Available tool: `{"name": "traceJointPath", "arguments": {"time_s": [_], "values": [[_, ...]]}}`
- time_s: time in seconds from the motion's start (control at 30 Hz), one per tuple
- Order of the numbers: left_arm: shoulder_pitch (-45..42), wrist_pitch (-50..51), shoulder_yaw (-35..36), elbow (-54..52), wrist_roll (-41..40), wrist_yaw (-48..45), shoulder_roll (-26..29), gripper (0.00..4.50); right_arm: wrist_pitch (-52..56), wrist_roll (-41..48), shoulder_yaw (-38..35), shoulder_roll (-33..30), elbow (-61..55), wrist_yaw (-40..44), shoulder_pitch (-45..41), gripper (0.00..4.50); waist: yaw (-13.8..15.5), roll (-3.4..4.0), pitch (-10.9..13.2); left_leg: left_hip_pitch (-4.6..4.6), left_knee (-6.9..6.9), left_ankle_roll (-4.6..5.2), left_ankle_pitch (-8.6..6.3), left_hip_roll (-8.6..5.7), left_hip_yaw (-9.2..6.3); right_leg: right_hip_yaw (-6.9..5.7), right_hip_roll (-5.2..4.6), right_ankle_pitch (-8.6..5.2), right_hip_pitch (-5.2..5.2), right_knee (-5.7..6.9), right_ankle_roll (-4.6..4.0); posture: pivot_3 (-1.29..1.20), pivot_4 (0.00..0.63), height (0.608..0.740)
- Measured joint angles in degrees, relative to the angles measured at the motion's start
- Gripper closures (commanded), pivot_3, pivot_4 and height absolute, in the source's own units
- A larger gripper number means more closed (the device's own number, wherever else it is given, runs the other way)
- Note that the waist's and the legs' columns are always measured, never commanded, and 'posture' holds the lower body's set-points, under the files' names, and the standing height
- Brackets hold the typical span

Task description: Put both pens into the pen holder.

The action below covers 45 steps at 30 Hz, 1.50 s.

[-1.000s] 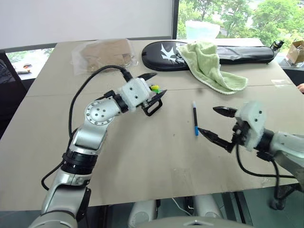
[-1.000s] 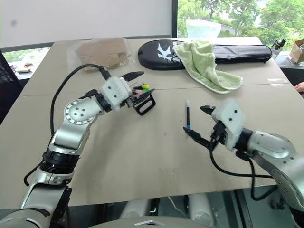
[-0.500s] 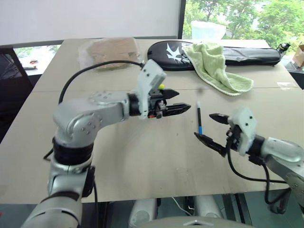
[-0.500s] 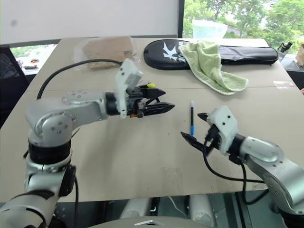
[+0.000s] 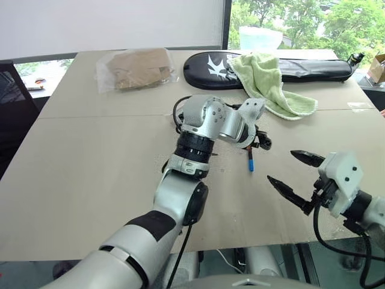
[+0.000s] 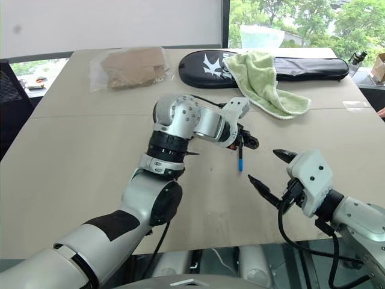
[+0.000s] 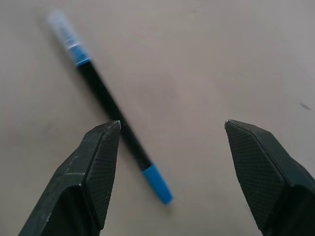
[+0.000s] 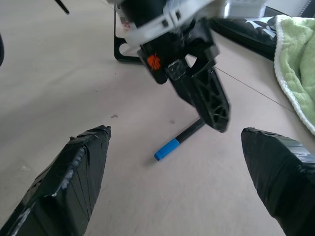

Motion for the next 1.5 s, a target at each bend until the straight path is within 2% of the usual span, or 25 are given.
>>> {"name": "traceJointPath", "arguments": {"time_s": [0.17,0.2,0.27,0.3,0.43,0.57,0.7,0.8,0.87,0.9,0.93,1.07,1.13,1.33,1.5], "values": [[-2.0,-4.9,2.5,8.5,3.9,2.1,-0.5,1.02,-4.2,0.3,0.0,-0.7,-0.1,-4.4,4.8,0.0,0.4,-0.01,0.0,-0.01,-0.01,0.14,-0.08,-0.25,-0.07,-0.08,-0.22,-0.04,0.06,-0.04,0.07,0.0,0.15,0.74],[-2.4,-5.5,2.5,9.6,4.1,2.1,-0.5,1.26,-5.2,0.4,0.0,-1.2,-0.2,-5.2,5.9,0.0,0.4,-0.02,0.0,0.04,-0.01,0.15,-0.09,-0.27,-0.07,-0.08,-0.23,-0.15,0.13,-0.06,0.21,0.0,0.15,0.74],[-3.0,-6.5,1.9,11.2,5.2,1.8,-0.6,1.86,-6.8,0.8,0.2,-1.7,-0.2,-6.8,7.5,0.0,0.3,-0.02,-0.1,0.15,0.0,0.15,-0.09,-0.28,-0.07,-0.08,-0.23,-0.21,0.25,-0.1,0.17,0.0,0.15,0.74],[-3.1,-7.2,1.4,12.0,5.8,1.3,-0.6,2.31,-7.8,0.9,0.3,-2.2,-0.2,-7.7,8.1,0.0,0.3,0.0,-0.1,0.21,0.01,0.16,-0.08,-0.29,-0.08,-0.09,-0.24,-0.25,0.33,-0.1,0.11,0.0,0.15,0.74],[-3.1,-9.4,-0.6,14.0,7.4,-1.6,-0.6,4.45,-10.4,1.6,0.8,-4.1,-0.2,-10.5,10.1,0.0,0.8,0.02,-0.1,0.3,0.03,0.16,-0.08,-0.34,-0.17,-0.15,-0.25,-0.29,0.48,-0.1,0.05,0.0,0.15,0.74],[-3.2,-10.6,-1.6,15.0,8.0,-5.9,-0.5,4.45,-11.9,2.1,1.5,-5.4,-0.2,-12.5,10.9,0.0,1.4,0.03,-0.1,0.23,0.03,0.18,-0.09,-0.38,-0.19,-0.15,-0.27,-0.3,0.47,-0.14,0.06,0.0,0.15,0.74],[-1.0,-10.8,-7.7,12.1,6.2,-17.3,1.5,4.45,-12.5,2.5,2.3,-5.8,-0.2,-13.6,10.9,0.0,1.2,0.04,-0.1,0.07,0.03,0.2,-0.1,-0.4,-0.15,-0.12,-0.31,-0.31,0.36,-0.21,0.08,0.0,0.15,0.74],[0.6,-10.6,-12.9,5.4,4.5,-25.7,5.8,3.14,-12.8,2.8,2.5,-6.0,-0.2,-14.3,11.3,0.0,0.7,0.05,-0.1,-0.01,0.02,0.19,-0.1,-0.33,-0.11,-0.04,-0.28,-0.22,0.17,-0.15,-0.06,0.0,0.15,0.74],[0.6,-10.6,-13.4,2.6,4.5,-27.0,6.8,2.32,-12.8,2.9,2.5,-6.0,-0.2,-14.3,11.4,0.0,0.6,0.06,-0.1,0.0,0.01,0.2,-0.1,-0.31,-0.13,-0.06,-0.26,-0.29,0.17,-0.14,0.04,0.0,0.15,0.74],[0.6,-10.6,-13.4,2.3,4.5,-27.0,6.7,2.04,-12.8,2.9,2.5,-6.0,-0.2,-14.3,11.4,0.0,0.6,0.06,-0.1,0.0,0.01,0.2,-0.11,-0.32,-0.13,-0.07,-0.26,-0.33,0.17,-0.14,0.11,0.0,0.15,0.74],[0.6,-10.4,-12.8,2.4,4.6,-26.7,6.0,1.55,-12.8,3.1,2.5,-6.0,-0.2,-14.2,11.4,0.0,0.8,0.05,-0.1,-0.02,0.01,0.22,-0.11,-0.34,-0.14,-0.09,-0.27,-0.33,0.18,-0.15,0.12,0.0,0.15,0.74],[0.1,-11.0,-10.6,4.5,4.9,-24.9,2.1,1.55,-14.2,4.8,1.2,-7.1,-0.2,-11.9,12.9,0.0,1.3,0.03,-0.1,-0.06,0.12,0.37,-0.2,-0.41,-0.07,-0.05,-0.31,-0.35,0.22,-0.17,0.17,0.0,0.15,0.74],[-1.1,-13.1,-9.5,7.3,5.7,-24.3,0.2,1.55,-15.8,5.8,-2.1,-8.2,-0.3,-9.3,16.3,0.0,1.4,0.01,0.0,-0.06,0.14,0.42,-0.23,-0.46,-0.06,-0.05,-0.32,-0.36,0.25,-0.19,0.23,0.0,0.15,0.74],[-3.5,-21.7,-9.2,14.9,7.2,-24.0,-0.7,1.55,-17.3,6.4,-5.0,-8.1,-0.3,-8.3,19.9,0.0,1.0,0.03,0.0,0.01,0.13,0.45,-0.25,-0.46,-0.01,-0.01,-0.26,-0.27,0.25,-0.18,0.42,0.0,0.15,0.74],[-4.0,-27.4,-10.8,18.9,8.0,-28.9,-0.8,1.55,-20.9,6.3,-5.0,-8.2,-0.3,-9.6,23.8,0.0,1.2,0.02,0.0,-0.02,0.14,0.46,-0.25,-0.43,0.01,0.01,-0.29,-0.32,0.24,-0.18,0.32,0.0,0.15,0.74]]}}
